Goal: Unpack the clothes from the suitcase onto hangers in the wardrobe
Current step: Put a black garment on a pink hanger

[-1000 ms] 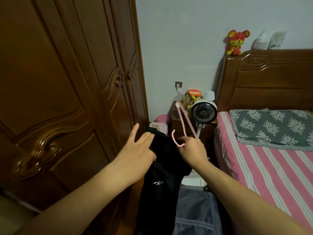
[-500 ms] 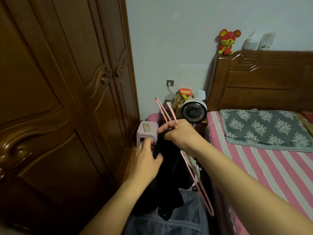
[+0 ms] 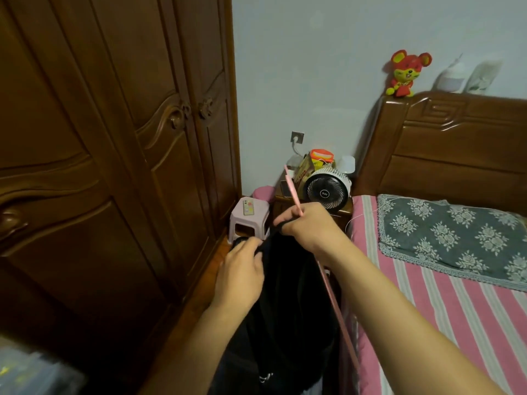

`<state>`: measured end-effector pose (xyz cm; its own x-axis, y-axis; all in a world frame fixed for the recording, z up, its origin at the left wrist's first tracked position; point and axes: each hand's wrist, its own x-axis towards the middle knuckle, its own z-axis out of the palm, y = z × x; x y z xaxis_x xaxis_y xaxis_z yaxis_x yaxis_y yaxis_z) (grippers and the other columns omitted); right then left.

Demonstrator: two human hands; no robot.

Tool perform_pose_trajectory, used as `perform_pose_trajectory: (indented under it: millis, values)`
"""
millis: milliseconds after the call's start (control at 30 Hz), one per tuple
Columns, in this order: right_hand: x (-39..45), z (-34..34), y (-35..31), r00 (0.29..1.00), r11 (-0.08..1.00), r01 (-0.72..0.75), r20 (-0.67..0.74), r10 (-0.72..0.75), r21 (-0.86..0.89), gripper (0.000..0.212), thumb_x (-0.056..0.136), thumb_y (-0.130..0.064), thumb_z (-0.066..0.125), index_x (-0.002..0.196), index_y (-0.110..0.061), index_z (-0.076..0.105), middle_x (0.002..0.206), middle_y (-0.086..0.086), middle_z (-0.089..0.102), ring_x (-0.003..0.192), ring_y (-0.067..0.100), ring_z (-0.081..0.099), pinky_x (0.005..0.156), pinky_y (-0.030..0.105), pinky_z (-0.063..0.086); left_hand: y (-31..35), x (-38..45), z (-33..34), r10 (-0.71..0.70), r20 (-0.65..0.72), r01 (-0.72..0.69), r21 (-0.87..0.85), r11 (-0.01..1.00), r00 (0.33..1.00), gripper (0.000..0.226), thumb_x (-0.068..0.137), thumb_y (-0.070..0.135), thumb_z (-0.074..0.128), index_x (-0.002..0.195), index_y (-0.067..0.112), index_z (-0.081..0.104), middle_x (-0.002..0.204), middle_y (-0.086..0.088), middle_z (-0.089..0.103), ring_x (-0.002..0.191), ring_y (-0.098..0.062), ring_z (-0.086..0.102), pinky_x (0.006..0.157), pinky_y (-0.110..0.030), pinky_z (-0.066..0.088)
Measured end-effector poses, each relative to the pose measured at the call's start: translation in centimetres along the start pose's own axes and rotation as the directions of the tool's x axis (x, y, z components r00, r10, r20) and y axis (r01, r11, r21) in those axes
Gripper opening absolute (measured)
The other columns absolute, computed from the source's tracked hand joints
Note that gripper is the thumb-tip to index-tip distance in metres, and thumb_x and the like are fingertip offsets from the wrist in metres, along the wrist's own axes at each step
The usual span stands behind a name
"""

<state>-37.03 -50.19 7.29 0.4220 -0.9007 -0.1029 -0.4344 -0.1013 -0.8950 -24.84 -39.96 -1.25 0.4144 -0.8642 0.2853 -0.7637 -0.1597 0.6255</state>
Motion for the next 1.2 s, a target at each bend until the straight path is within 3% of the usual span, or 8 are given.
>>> perform_pose_trajectory:
  millis: [200,333,500,567,700,833,900,1200]
  values:
    - [0.2,-4.0,2.5,0.989,0.992,-0.038,0.149,0.019,0.12,0.021,0.078,0.007,0.071,0.083,-0.011,0.08,0.076,0.004,0.074,0.081,0.021,0.068,0.086,0.036,0.056,-2.6,-3.3,0.5,0.019,-0.066,-0.016,0.044,0.999,0.998,0.027,0.099,0.01,0.056,0.12,0.018,0.07,0.109,0.009,0.06,0.095,-0.01,0.059,0.075,-0.009,0.037]
    - [0.5,-5.8,4.7,0.962,0.966,-0.13,0.263,0.069,0.222,0.019,0.079,0.009,0.07,0.086,-0.007,0.078,0.082,0.013,0.074,0.08,0.026,0.071,0.08,0.035,0.058,-2.3,-2.6,-0.4,0.003,-0.172,0.01,0.071,0.997,0.985,0.025,0.1,0.015,0.052,0.113,0.021,0.073,0.098,0.006,0.063,0.084,-0.016,0.062,0.069,-0.034,0.052]
    - [1.4,-7.2,6.4,0.96,0.967,-0.107,0.277,0.039,0.233,0.02,0.081,0.006,0.071,0.091,-0.01,0.078,0.088,0.014,0.075,0.082,0.025,0.071,0.084,0.033,0.059,1.5,-1.9,-1.4,-0.263,0.152,0.304,-0.51,0.805,0.953,0.029,0.103,0.011,0.052,0.097,0.028,0.075,0.09,0.008,0.076,0.088,-0.01,0.071,0.074,-0.022,0.055]
    - [2.2,-7.9,7.7,0.936,0.992,-0.096,0.346,0.061,0.086,0.039,0.087,-0.006,0.073,0.122,-0.022,0.07,0.1,0.007,0.072,0.088,0.023,0.07,0.083,0.034,0.058,2.0,-0.7,-2.0,-0.278,0.219,0.353,-0.558,0.751,0.935,0.026,0.102,0.01,0.054,0.101,0.025,0.076,0.095,0.007,0.077,0.096,-0.013,0.071,0.083,-0.023,0.056]
    - [2.9,-7.7,11.8,0.926,0.971,-0.14,0.323,0.197,-0.192,0.081,0.097,-0.015,0.062,0.153,-0.047,0.013,0.115,0.005,0.055,0.074,0.02,0.054,0.056,0.03,0.048,1.1,4.2,-2.1,-0.207,0.092,0.206,0.021,0.978,0.974,0.024,0.102,0.023,0.053,0.112,0.029,0.075,0.111,0.007,0.073,0.108,-0.021,0.065,0.092,-0.03,0.05]
    - [1.7,-7.4,15.2,0.998,0.938,-0.014,-0.064,-0.008,-0.348,0.011,0.101,-0.015,0.049,0.109,-0.021,0.054,0.103,0.002,0.07,0.086,0.023,0.065,0.076,0.042,0.054,-0.8,6.3,-0.8,-0.146,0.168,0.056,0.449,0.892,0.975,0.029,0.103,0.025,0.043,0.115,0.035,0.068,0.108,-0.007,0.071,0.101,-0.036,0.065,0.082,-0.04,0.054]
    - [0.0,-7.6,15.2,0.994,0.948,0.022,-0.099,-0.056,-0.316,0.017,0.102,-0.021,0.051,0.088,-0.027,0.059,0.081,-0.009,0.072,0.078,0.016,0.066,0.075,0.04,0.053,-1.5,6.2,-0.5,-0.116,0.194,-0.022,0.589,0.808,0.974,0.03,0.104,0.018,0.042,0.119,0.029,0.064,0.105,-0.009,0.069,0.098,-0.036,0.065,0.074,-0.038,0.048]
    - [-3.3,-4.6,9.2,0.978,0.947,0.206,0.093,-0.189,-0.246,0.019,0.101,-0.027,0.053,0.084,-0.028,0.061,0.073,-0.015,0.071,0.058,-0.003,0.055,0.062,0.03,0.043,-0.6,5.7,-0.5,-0.023,0.24,-0.132,0.608,0.783,0.97,0.023,0.101,0.02,0.05,0.115,0.028,0.066,0.093,-0.002,0.069,0.086,-0.028,0.068,0.071,-0.038,0.054]
